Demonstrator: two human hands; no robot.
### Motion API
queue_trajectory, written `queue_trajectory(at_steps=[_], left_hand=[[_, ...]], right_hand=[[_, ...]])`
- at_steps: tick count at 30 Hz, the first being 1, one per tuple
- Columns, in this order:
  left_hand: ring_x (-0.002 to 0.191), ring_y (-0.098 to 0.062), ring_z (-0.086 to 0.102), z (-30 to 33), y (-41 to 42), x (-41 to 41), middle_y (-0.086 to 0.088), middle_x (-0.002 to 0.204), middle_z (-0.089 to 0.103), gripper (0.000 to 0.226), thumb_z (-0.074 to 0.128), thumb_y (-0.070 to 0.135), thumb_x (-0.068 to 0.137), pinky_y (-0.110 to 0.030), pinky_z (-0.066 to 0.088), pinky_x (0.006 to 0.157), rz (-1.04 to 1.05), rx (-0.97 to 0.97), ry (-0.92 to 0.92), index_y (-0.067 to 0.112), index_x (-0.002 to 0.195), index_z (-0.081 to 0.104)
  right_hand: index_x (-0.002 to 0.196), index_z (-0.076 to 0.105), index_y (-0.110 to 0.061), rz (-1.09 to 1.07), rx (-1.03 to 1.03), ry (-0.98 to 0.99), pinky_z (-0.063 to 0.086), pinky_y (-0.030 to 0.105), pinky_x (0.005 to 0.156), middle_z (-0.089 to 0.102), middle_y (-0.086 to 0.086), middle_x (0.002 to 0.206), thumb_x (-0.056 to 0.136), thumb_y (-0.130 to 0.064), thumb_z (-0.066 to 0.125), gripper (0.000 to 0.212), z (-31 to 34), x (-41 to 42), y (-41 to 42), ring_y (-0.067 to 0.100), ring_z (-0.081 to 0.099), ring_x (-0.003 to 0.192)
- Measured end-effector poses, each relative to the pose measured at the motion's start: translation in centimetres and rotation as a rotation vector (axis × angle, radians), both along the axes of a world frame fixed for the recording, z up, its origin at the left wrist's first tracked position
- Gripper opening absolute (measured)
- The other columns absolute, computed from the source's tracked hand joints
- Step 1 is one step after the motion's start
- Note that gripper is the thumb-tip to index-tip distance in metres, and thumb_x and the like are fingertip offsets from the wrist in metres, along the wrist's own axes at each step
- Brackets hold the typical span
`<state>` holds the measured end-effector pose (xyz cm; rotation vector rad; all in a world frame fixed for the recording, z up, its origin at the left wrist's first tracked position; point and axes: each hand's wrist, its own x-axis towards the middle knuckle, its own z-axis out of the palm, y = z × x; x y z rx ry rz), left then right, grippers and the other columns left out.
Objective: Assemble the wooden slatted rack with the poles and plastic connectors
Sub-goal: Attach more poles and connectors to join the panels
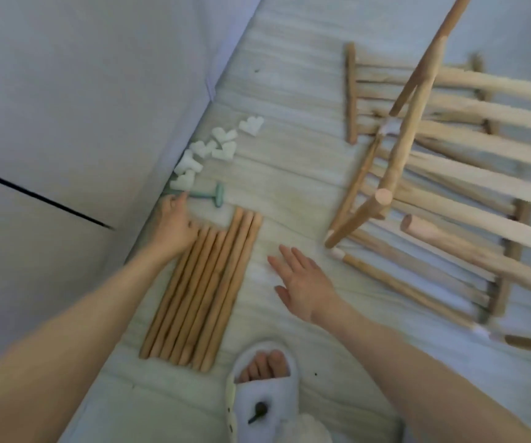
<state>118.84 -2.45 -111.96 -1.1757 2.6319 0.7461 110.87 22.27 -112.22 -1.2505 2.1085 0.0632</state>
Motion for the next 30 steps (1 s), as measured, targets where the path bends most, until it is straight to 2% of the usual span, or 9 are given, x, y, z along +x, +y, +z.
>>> queue_trajectory(at_steps=[6,9,12,15,17,21,24,28,30], left_hand=[[0.131,-0.041,0.028,-4.2,-4.0,-3.5,-0.022,0.147,0.019,0.070,0.059,0.018,0.089,-0.049,0.032,0.106,0.041,-0.059,0.029,0.009,0.146,0.021],[0.124,-0.040,0.037,-4.8,-4.8,-4.6,-0.023,0.138,0.033,0.051,0.058,0.018,0.090,-0.046,0.036,0.101,0.050,-0.090,0.006,0.006,0.136,0.039],[0.110,-0.039,0.049,-4.1,-4.8,-4.9,-0.020,0.125,0.047,0.027,0.048,0.001,0.090,-0.042,0.042,0.093,0.097,-0.112,0.062,0.005,0.114,0.058],[0.108,-0.034,0.053,-2.0,-3.0,-4.4,-0.019,0.121,0.055,0.028,0.051,-0.001,0.088,-0.036,0.041,0.091,0.080,-0.088,0.235,0.003,0.115,0.059],[0.110,-0.027,0.052,0.1,-0.5,-3.7,-0.014,0.118,0.057,0.030,0.056,0.002,0.087,-0.029,0.038,0.088,0.079,-0.036,0.372,0.003,0.117,0.058],[0.095,-0.019,0.057,4.2,4.7,-1.9,-0.007,0.109,0.059,0.026,0.063,0.009,0.086,-0.016,0.038,0.075,0.181,0.115,0.518,0.012,0.112,0.063],[0.088,-0.016,0.053,8.2,8.1,-1.5,-0.002,0.100,0.056,0.024,0.061,0.008,0.087,-0.005,0.037,0.064,0.171,0.216,0.649,0.019,0.108,0.063],[0.098,-0.001,0.052,14.2,12.4,-0.4,0.009,0.111,0.056,0.035,0.052,0.004,0.092,-0.005,0.038,0.081,0.004,0.289,0.849,0.025,0.119,0.056],[0.103,-0.001,0.052,16.7,14.1,0.3,0.018,0.110,0.055,0.036,0.051,0.008,0.091,-0.011,0.039,0.090,-0.108,0.253,0.931,0.026,0.122,0.054]], right_hand=[[0.151,-0.001,-0.027,0.020,0.070,0.039,0.003,0.042,0.117,-0.018,0.001,0.157,0.098,-0.035,0.035,0.064,-3.5,-0.6,1.1,0.024,-0.013,0.145],[0.151,-0.002,-0.029,0.017,0.103,-0.003,0.002,0.042,0.117,-0.021,0.000,0.156,0.098,-0.035,0.036,0.065,-3.4,-0.9,0.8,0.023,-0.015,0.145],[0.151,-0.001,-0.028,-0.002,0.154,-0.068,0.002,0.042,0.117,-0.023,-0.001,0.156,0.099,-0.034,0.036,0.064,-2.9,-1.3,0.2,0.022,-0.017,0.144],[0.151,0.014,-0.021,-0.136,0.129,-0.172,0.006,0.037,0.117,-0.011,0.002,0.158,0.100,-0.033,0.036,0.056,-1.9,-1.3,-0.5,0.021,-0.007,0.146],[0.148,0.025,-0.014,-0.329,0.113,-0.280,0.015,0.031,0.115,0.009,0.006,0.158,0.101,-0.033,0.036,0.052,-0.6,-1.1,-1.0,0.023,0.012,0.145],[0.134,0.048,-0.015,-0.573,0.136,-0.440,0.039,0.028,0.096,0.048,0.006,0.138,0.099,-0.036,0.038,0.042,3.8,-1.0,-0.9,0.024,0.048,0.123],[0.121,0.056,-0.003,-0.685,0.075,-0.624,0.044,0.025,0.066,0.061,0.017,0.119,0.098,-0.022,0.042,0.033,8.8,-1.3,0.1,0.020,0.058,0.086],[0.107,0.047,-0.013,-0.734,-0.065,-0.760,0.037,0.019,0.053,0.052,0.008,0.072,0.102,-0.018,0.032,0.016,18.6,-1.9,1.8,0.011,0.046,0.056],[0.105,0.049,-0.013,-0.783,-0.234,-0.674,0.042,0.019,0.050,0.054,0.007,0.070,0.102,-0.023,0.035,0.017,22.8,-2.5,3.0,0.011,0.051,0.054]])
